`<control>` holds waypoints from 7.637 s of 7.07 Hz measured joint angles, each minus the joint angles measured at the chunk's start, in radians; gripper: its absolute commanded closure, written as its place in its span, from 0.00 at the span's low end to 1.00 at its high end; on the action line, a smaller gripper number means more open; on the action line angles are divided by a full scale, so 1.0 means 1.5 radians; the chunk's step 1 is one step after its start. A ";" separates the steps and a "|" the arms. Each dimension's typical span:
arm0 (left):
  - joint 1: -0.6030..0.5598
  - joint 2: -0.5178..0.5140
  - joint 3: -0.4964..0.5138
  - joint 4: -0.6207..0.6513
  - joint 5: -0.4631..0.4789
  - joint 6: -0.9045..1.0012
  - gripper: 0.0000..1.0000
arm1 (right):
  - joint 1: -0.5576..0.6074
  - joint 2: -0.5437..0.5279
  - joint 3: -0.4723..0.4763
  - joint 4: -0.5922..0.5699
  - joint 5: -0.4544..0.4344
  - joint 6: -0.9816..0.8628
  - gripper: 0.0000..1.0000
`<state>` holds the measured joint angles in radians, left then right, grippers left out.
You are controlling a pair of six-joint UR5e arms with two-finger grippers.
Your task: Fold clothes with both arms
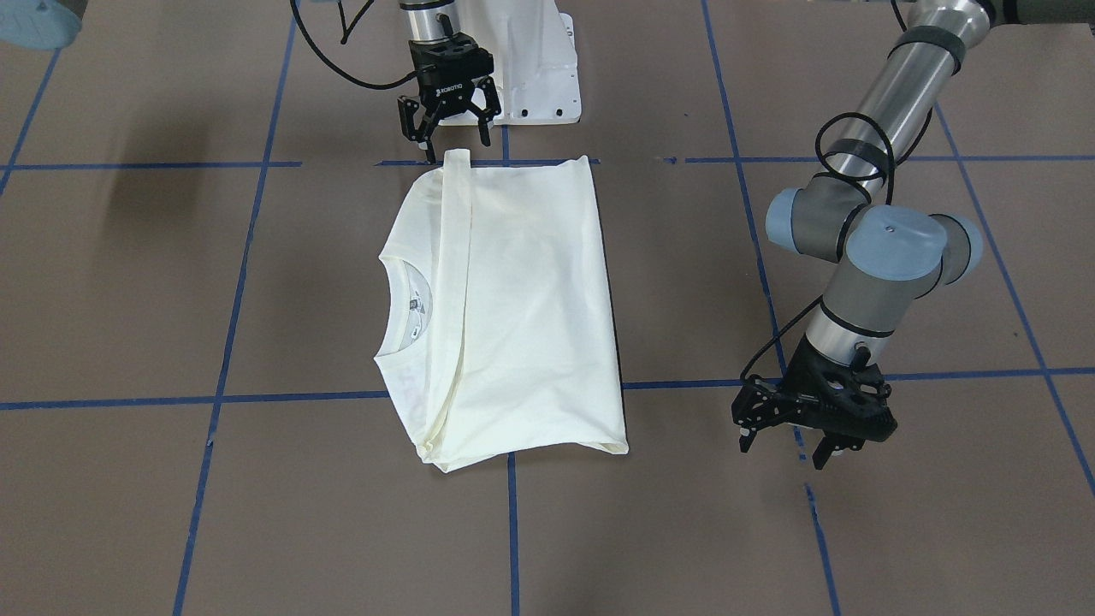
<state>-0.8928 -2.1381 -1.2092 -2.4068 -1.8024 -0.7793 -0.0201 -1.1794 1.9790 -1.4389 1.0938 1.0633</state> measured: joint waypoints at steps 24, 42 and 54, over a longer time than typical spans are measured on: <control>0.012 0.003 0.000 -0.001 0.000 0.000 0.00 | -0.022 -0.134 0.034 0.078 -0.039 0.203 0.00; 0.514 0.232 -0.480 0.164 0.294 -0.789 0.28 | 0.123 -0.181 0.052 0.234 0.055 0.539 0.05; 0.561 0.220 -0.465 0.169 0.297 -0.791 0.82 | 0.123 -0.179 0.051 0.235 0.053 0.543 0.04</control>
<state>-0.0507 -1.8088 -1.9067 -2.1537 -1.3576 -1.9651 0.1642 -1.4481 2.0561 -1.0867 1.1735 1.8776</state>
